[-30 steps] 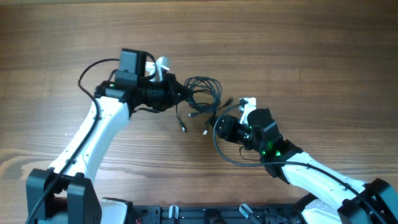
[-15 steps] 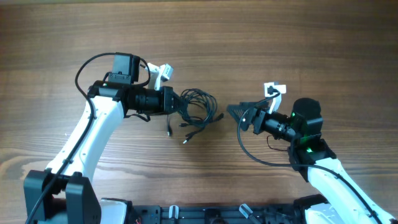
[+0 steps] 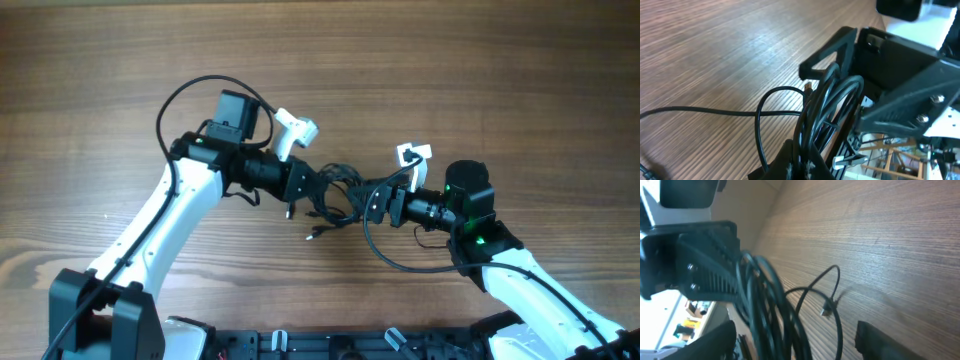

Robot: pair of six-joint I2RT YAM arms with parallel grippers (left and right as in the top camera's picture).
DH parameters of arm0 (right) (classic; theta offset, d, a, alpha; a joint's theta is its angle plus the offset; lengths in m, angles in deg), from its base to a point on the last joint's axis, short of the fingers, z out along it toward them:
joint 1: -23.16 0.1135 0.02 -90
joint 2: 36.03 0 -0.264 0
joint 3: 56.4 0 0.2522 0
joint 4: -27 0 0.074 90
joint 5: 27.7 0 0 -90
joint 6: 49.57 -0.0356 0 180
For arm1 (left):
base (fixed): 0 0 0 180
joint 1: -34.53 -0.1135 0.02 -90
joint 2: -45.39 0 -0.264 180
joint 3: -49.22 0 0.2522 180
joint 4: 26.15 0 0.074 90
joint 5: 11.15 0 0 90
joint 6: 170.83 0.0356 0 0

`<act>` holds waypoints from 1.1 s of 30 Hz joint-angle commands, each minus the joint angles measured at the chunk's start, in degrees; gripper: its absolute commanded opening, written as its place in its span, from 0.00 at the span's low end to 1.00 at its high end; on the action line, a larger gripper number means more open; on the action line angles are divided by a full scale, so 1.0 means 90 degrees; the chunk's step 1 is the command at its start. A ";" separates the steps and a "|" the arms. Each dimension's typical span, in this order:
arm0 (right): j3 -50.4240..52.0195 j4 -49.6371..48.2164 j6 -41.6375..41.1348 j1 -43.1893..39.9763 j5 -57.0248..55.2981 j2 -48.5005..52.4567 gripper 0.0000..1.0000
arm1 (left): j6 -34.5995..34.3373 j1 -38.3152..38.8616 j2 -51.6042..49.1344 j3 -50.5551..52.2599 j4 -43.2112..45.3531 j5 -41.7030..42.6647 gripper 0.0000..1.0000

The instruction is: Untangle cables

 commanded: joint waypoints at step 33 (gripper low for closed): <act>-0.0063 -0.0381 -0.0240 0.0012 -0.0578 0.0051 0.05 | -0.2778 0.0712 0.0151 -0.0083 0.1724 -0.1566 0.80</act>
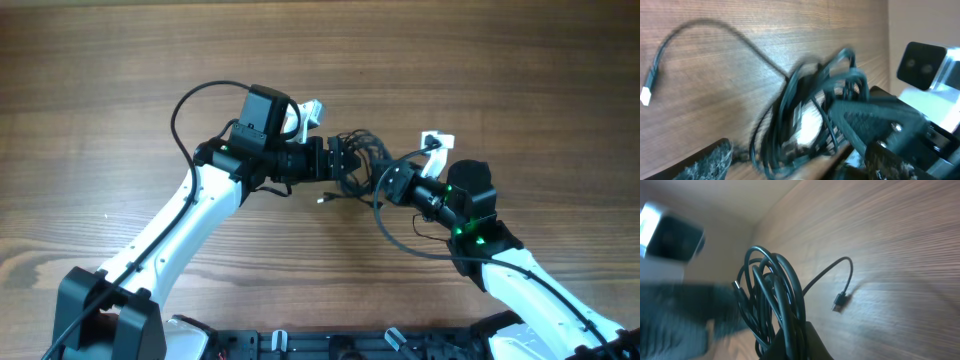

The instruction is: Untangle cables

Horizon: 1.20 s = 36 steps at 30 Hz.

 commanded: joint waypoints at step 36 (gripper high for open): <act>-0.0070 -0.0391 0.2285 0.1027 0.0172 -0.0039 0.96 | 0.1780 0.0243 0.0493 -0.0078 -0.1039 -0.2798 0.04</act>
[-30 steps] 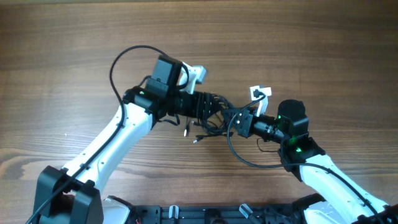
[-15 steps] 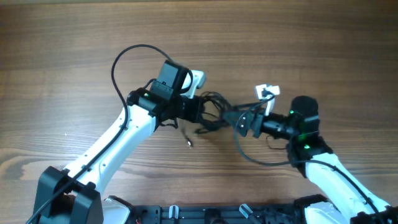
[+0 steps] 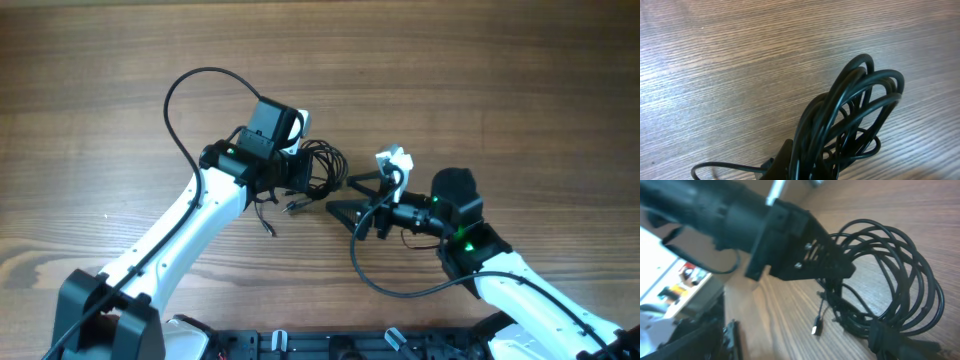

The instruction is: Untangle cables

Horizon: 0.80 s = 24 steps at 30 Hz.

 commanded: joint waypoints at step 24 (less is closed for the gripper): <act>-0.0068 0.1265 -0.2225 0.0209 -0.4034 0.0850 0.05 | 0.0180 -0.0408 0.2438 -0.0070 -0.0527 0.2499 0.04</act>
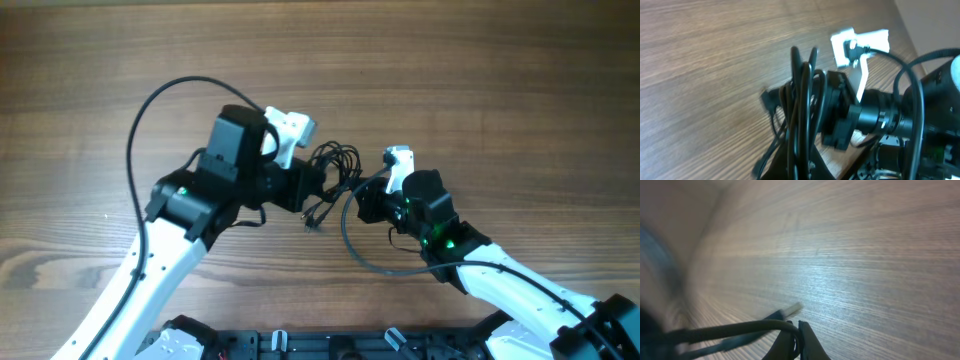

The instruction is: Untangle cables

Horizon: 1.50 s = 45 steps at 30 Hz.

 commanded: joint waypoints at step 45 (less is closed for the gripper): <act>0.0087 -0.0539 0.1411 -0.1710 0.4636 0.0117 0.23 | 0.2713 -0.0624 -0.2045 -0.0080 0.0192 0.3225 0.14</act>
